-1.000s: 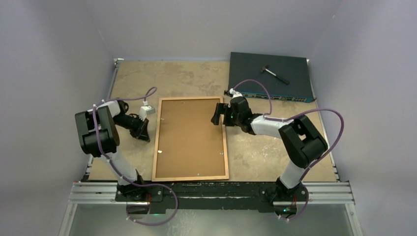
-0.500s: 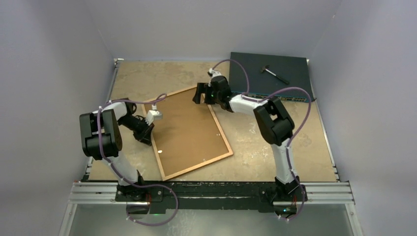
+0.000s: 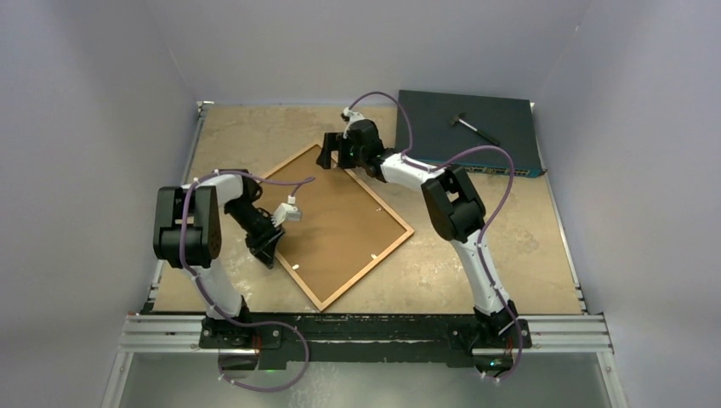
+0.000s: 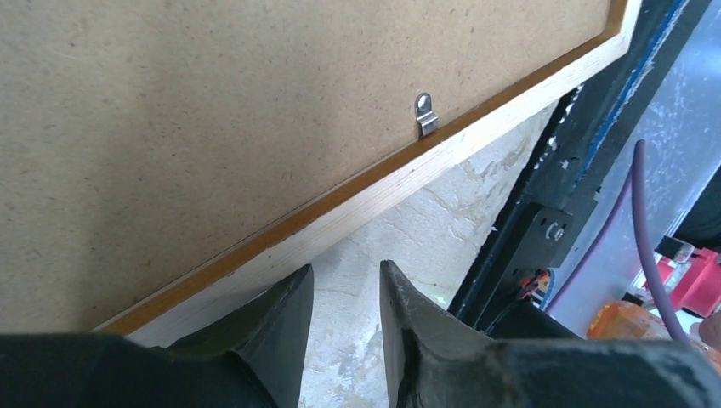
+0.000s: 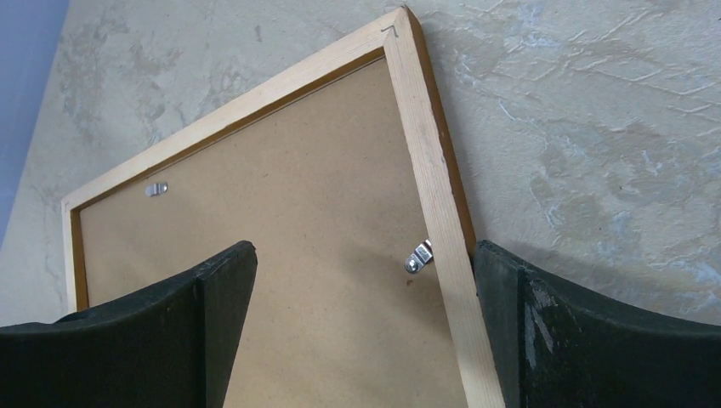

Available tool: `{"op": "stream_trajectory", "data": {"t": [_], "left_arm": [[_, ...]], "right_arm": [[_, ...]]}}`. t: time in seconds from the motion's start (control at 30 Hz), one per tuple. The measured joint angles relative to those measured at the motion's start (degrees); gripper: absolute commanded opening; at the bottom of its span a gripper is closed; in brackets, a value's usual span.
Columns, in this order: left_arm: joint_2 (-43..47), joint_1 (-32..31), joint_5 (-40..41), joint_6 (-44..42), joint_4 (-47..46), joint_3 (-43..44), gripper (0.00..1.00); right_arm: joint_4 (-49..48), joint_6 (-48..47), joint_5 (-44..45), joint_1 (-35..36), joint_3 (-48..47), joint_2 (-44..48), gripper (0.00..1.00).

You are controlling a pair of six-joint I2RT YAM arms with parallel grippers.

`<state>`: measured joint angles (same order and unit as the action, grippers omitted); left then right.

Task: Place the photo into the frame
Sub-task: Adjust the photo frame at the center of the board.

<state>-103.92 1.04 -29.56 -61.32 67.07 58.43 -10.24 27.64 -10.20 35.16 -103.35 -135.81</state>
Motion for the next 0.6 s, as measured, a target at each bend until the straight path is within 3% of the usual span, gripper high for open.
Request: {"op": "stream_trajectory", "data": {"t": [0.1, 0.3, 0.4, 0.6], "left_arm": [[-0.24, 0.2, -1.01, -0.87, 2.89, 2.12, 0.36], [-0.55, 6.8, -6.32, -1.33, 6.25, 18.88, 0.31], [-0.55, 11.43, -6.16, 5.25, -1.25, 24.72, 0.29], [-2.62, 15.02, 1.57, 22.51, -24.85, 25.14, 0.26]], "right_arm": [[-0.09, 0.04, -0.04, 0.07, 0.2, 0.02, 0.99], [0.59, -0.39, 2.05, 1.16, 4.44, 3.89, 0.99], [1.42, -0.33, 2.47, 2.01, 8.41, 8.7, 0.99], [0.92, -0.42, 3.17, 3.39, 15.65, 17.94, 0.99]]}}
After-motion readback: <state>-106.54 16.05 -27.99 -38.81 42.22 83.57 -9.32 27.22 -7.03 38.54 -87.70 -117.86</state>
